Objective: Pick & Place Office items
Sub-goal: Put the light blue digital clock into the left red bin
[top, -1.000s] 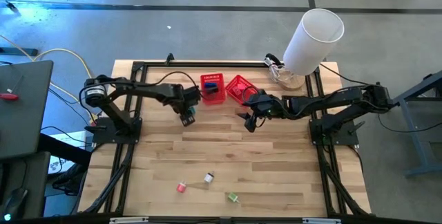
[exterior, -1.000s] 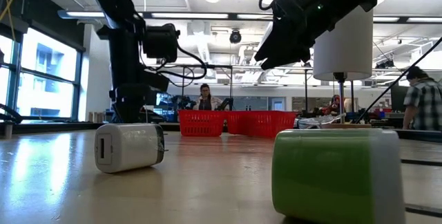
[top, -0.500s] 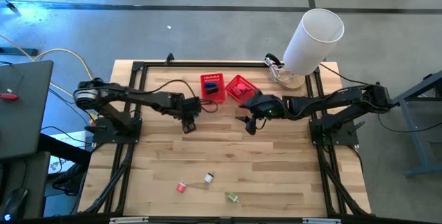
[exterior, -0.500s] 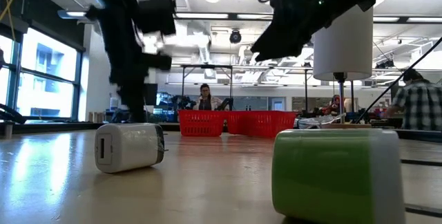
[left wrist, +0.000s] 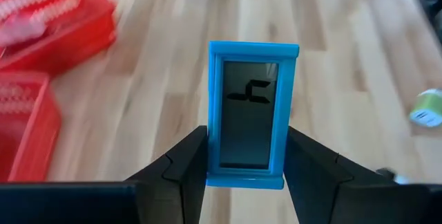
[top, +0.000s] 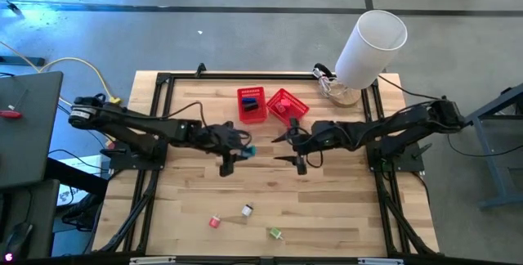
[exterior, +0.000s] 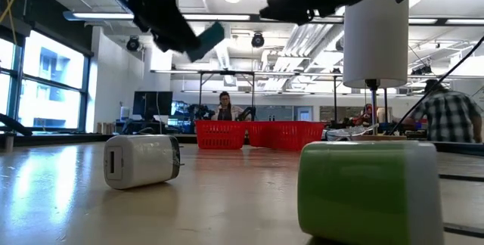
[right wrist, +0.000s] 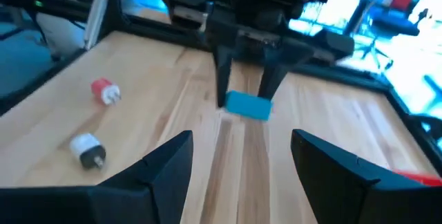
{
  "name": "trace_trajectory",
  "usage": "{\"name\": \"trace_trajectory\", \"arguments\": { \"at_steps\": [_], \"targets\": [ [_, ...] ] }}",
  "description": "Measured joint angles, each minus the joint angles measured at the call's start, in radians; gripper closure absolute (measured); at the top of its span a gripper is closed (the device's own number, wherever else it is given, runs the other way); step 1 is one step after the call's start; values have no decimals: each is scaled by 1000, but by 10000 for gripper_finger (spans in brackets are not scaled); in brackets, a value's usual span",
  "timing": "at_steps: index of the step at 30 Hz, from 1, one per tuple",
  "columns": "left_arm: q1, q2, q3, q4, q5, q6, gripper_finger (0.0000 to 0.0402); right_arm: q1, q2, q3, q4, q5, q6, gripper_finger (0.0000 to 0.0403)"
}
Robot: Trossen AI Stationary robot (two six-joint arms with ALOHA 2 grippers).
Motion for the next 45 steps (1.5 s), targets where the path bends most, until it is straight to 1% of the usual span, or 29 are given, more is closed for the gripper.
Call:
{"name": "trace_trajectory", "arguments": {
  "at_steps": [5,7,11,17,21,24,27,39,42,45],
  "targets": [
    [-23,29,1,116,5,31,248,24,58,1,101,57,-38,170],
    [-23,47,0,151,12,38,248,27,77,0,107,67,-56,170],
    [-19,82,0,210,15,46,248,28,124,0,169,67,-59,170],
    [-12,119,1,259,12,60,248,28,142,0,212,63,-58,170],
    [-12,145,1,313,-12,112,248,25,142,0,225,11,-16,170],
    [-16,165,2,366,-16,160,248,25,142,0,226,25,31,170],
    [-18,171,1,387,-16,183,248,26,142,0,222,25,48,170],
    [-18,172,1,406,-19,195,248,26,142,0,194,25,47,172],
    [-18,172,1,407,-19,191,248,26,142,0,191,24,40,183],
    [-18,172,1,407,-19,195,248,26,142,0,191,17,40,205]
  ]
}}
